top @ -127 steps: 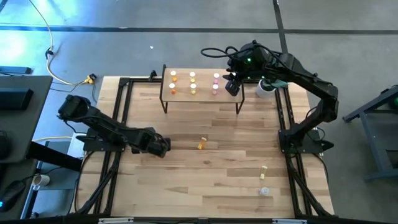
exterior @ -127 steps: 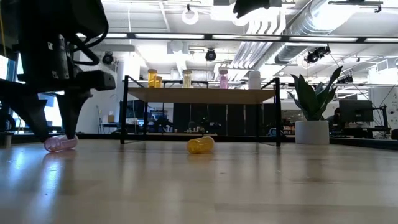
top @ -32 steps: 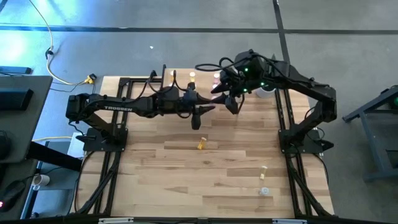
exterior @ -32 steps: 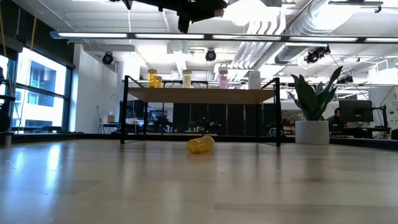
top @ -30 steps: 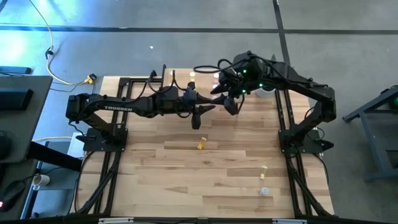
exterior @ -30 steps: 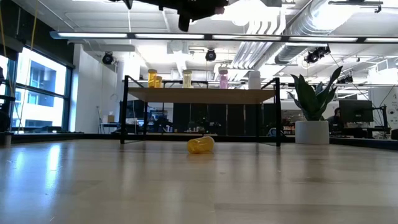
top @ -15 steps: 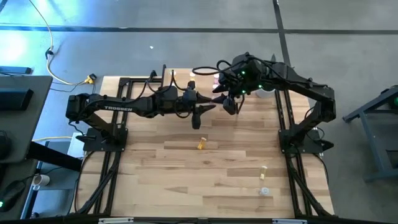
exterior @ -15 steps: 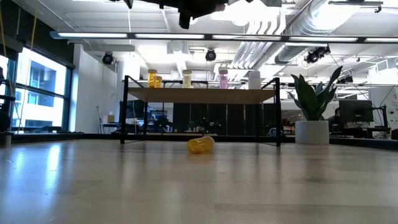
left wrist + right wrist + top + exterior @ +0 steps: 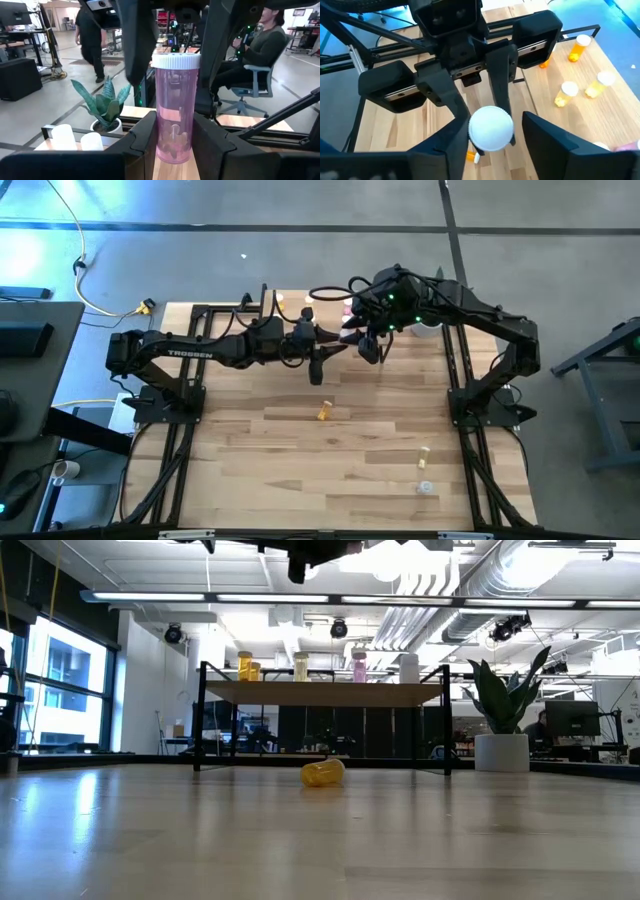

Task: Pick and place medicine bottles onto shelf by color
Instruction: Put the pink pill bottle on the shelf aligned with other pink pill bottles

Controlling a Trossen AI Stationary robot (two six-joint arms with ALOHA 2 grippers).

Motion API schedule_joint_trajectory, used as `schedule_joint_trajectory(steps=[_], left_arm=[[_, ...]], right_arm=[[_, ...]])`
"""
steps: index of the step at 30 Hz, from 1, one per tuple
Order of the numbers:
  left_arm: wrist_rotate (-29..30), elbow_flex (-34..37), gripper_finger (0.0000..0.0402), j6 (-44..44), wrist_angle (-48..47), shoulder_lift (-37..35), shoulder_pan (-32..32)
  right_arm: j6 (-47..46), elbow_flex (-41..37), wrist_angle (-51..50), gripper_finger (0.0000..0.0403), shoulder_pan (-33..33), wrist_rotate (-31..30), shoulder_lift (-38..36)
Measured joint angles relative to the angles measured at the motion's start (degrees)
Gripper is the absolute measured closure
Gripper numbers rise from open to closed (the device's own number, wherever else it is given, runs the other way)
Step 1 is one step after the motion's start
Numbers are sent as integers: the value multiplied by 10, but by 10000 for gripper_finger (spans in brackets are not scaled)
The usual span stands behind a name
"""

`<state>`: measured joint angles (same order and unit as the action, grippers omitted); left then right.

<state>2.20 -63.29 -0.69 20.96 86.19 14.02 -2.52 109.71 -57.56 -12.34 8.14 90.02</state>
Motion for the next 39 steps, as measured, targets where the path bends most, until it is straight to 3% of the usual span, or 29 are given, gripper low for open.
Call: schedule_joint_trajectory(steps=[9,25,30,39], left_arm=[[2,0,307,0,-1,0,0],[22,0,286,-3,-2,0,0],[23,0,260,-44,-21,0,0],[39,0,186,-35,-60,0,2]], right_arm=[[0,0,-1,295,0,0,0],[-14,0,-1,303,0,-1,0],[-26,0,-1,303,0,-11,0],[-30,0,-1,304,0,-21,0]])
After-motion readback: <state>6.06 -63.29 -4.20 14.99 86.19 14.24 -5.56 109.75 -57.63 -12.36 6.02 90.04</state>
